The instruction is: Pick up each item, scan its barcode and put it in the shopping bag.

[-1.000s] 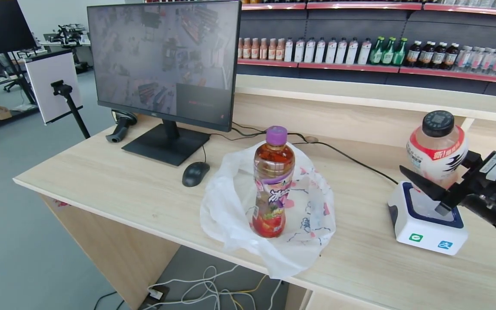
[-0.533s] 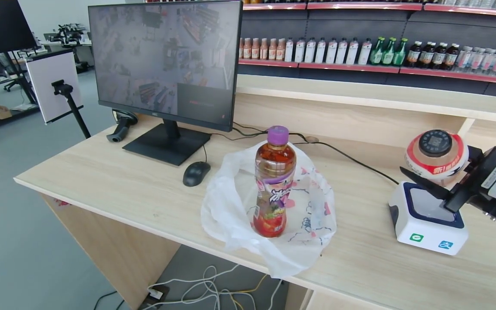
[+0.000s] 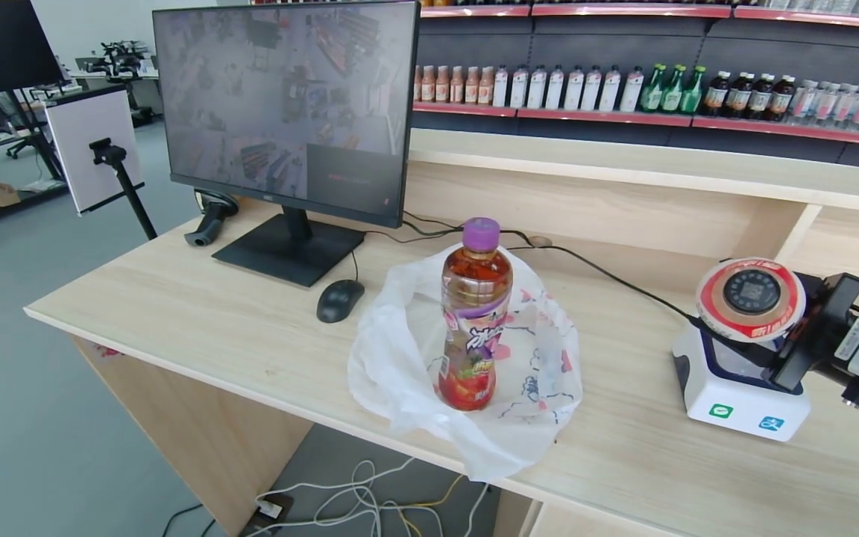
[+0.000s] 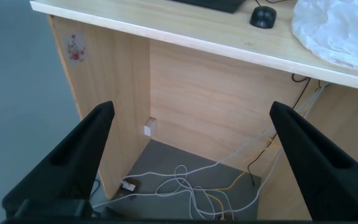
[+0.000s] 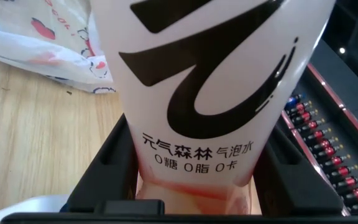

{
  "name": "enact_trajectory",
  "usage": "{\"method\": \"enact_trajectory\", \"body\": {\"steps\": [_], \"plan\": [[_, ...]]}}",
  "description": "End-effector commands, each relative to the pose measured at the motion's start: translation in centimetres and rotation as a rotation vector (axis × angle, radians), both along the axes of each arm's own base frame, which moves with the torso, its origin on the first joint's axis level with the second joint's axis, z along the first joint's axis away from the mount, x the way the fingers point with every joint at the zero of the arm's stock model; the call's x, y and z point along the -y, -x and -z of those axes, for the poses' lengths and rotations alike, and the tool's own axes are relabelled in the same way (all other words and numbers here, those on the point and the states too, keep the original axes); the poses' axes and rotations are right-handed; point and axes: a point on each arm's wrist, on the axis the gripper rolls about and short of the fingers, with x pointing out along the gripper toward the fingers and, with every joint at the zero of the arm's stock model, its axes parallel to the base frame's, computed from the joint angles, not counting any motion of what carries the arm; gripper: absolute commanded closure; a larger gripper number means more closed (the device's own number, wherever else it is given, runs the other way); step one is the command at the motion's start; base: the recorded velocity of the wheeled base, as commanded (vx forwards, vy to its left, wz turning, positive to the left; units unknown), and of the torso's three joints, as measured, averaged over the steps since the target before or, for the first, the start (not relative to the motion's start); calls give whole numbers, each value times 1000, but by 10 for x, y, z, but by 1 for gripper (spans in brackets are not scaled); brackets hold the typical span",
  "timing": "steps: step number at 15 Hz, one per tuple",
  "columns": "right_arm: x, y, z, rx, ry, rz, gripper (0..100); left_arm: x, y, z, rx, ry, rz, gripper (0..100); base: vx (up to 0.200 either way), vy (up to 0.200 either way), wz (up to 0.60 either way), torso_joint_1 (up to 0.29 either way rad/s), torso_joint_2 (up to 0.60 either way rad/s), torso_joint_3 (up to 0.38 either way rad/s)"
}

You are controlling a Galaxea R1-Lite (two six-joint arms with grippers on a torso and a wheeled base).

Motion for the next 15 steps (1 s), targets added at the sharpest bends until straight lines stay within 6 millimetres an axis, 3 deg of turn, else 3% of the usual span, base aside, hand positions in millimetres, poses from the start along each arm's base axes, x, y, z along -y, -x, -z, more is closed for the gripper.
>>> {"method": "enact_trajectory", "body": {"steps": [1,3,10,15], "plan": [[2,2,2,-8,-1,12,100,0,0,0,1,1,0,0,0,0,0,0,0,0],[1,11,5,-26,-2,13,100,0,0,0,1,1,0,0,0,0,0,0,0,0],[1,11,6,-35,-8,16,100,0,0,0,1,1,0,0,0,0,0,0,0,0],[1,19,-12,-156,-292,140,100,0,0,0,-1,0,0,0,0,0,0,0,0,0]]}}
